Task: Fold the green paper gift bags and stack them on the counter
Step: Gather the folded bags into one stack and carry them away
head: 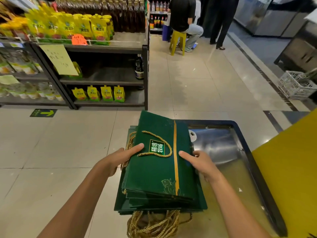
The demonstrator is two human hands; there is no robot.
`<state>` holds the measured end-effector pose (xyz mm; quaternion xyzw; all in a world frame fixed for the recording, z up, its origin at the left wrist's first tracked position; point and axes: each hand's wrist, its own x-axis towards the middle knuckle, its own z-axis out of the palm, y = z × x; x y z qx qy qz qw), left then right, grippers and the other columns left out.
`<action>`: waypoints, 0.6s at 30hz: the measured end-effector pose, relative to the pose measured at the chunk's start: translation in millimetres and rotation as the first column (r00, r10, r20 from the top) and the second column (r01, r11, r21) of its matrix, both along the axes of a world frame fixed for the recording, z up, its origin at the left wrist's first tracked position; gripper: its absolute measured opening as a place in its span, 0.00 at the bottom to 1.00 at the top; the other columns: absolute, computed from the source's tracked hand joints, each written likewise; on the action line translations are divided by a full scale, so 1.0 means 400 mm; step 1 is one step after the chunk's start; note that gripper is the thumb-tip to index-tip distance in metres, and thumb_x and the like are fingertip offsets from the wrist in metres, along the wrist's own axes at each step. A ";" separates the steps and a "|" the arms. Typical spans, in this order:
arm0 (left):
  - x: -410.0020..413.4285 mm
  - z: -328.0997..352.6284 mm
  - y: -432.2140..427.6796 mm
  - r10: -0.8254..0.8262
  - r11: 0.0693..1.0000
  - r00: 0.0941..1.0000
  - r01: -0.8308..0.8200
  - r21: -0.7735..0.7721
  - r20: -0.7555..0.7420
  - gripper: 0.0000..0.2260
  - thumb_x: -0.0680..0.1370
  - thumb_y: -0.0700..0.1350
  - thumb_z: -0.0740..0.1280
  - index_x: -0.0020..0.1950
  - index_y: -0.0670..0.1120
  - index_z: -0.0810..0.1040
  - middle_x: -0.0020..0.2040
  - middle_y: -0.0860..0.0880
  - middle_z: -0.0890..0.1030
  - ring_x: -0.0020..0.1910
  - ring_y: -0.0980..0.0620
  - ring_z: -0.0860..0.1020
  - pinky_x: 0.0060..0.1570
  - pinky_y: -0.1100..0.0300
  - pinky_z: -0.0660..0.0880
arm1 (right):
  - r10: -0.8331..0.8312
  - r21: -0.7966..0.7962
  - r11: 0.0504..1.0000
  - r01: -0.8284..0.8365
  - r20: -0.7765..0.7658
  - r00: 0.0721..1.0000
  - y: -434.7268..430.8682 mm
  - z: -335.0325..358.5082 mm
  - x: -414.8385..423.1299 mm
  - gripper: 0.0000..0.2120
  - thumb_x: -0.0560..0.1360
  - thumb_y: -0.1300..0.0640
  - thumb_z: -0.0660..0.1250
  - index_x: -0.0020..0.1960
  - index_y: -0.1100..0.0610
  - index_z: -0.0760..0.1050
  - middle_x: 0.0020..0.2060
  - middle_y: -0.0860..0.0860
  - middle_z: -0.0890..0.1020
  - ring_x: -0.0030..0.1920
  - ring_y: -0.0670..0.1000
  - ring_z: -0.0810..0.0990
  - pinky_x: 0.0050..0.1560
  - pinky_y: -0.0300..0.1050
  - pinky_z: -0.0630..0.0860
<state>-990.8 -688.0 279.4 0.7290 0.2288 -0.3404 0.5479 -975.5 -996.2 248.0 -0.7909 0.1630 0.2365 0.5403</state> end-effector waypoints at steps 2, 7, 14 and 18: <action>-0.009 -0.015 -0.001 0.024 0.995 0.998 -0.029 -0.099 -0.058 0.41 0.65 0.76 0.69 0.66 0.48 0.76 0.58 0.47 0.85 0.63 0.45 0.78 0.73 0.41 0.66 | 0.010 0.031 0.999 -0.010 0.011 1.000 -0.005 0.001 -0.003 0.26 0.63 0.34 0.80 0.53 0.49 0.81 0.46 0.47 0.87 0.47 0.47 0.86 0.49 0.44 0.83; -0.023 -0.052 0.018 0.107 0.976 0.991 -0.121 -0.179 -0.087 0.40 0.63 0.76 0.71 0.66 0.52 0.75 0.61 0.46 0.83 0.63 0.43 0.79 0.67 0.36 0.72 | 0.006 0.126 0.992 0.012 -0.136 0.991 -0.003 -0.023 -0.017 0.33 0.62 0.35 0.77 0.60 0.53 0.80 0.51 0.50 0.87 0.49 0.50 0.86 0.45 0.41 0.81; -0.030 -0.093 -0.009 0.193 0.951 0.978 -0.205 -0.233 -0.075 0.38 0.66 0.72 0.70 0.65 0.47 0.79 0.55 0.44 0.86 0.59 0.42 0.83 0.67 0.41 0.74 | -0.092 0.030 0.995 0.097 -0.147 0.985 -0.003 -0.072 -0.012 0.48 0.50 0.25 0.78 0.63 0.51 0.79 0.55 0.50 0.85 0.54 0.53 0.84 0.60 0.54 0.81; -0.031 -0.103 -0.011 0.211 0.934 0.972 -0.231 -0.273 -0.102 0.33 0.71 0.67 0.67 0.67 0.45 0.77 0.58 0.42 0.85 0.58 0.41 0.83 0.66 0.42 0.75 | -0.088 0.008 0.996 0.092 -0.236 0.968 -0.011 -0.080 0.009 0.53 0.45 0.24 0.79 0.61 0.54 0.80 0.55 0.52 0.85 0.56 0.55 0.83 0.64 0.56 0.79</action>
